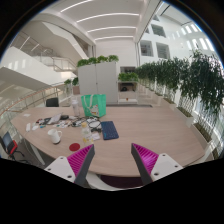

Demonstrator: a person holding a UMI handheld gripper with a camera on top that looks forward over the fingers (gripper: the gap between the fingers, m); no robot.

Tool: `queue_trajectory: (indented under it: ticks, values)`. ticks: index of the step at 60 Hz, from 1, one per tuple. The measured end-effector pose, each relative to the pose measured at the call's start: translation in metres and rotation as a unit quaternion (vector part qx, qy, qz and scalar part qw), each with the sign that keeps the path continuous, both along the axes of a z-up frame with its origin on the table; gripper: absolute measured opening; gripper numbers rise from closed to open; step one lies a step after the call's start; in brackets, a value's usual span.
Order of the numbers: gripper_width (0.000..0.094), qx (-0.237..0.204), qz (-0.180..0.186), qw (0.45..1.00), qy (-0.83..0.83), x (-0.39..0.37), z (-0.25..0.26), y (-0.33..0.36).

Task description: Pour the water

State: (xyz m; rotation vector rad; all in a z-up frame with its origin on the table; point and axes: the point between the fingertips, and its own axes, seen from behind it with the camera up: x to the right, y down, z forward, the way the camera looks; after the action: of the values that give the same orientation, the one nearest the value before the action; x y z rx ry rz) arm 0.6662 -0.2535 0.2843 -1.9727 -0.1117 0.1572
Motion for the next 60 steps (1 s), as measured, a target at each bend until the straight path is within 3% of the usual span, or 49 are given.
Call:
queue_trajectory:
  ticks: [18,31,37,42,53,60]
  values:
    - [0.0811,-0.001,-0.065,0.997,-0.029,-0.015,0.003,-0.018]
    - [0.0808,0.007,-0.092,0.995,-0.046,-0.046,0.001,-0.024]
    - [0.0813,0.019,-0.084,0.996,-0.036,-0.07,-0.002,-0.02]
    - [0.0813,0.065,-0.057,0.996,-0.017,-0.099,0.0,-0.012]
    - [0.0813,0.058,-0.029,0.998,0.023,-0.167,-0.056,0.03]
    - [0.0803,0.076,-0.039,0.996,0.013,-0.19,-0.085,0.082]
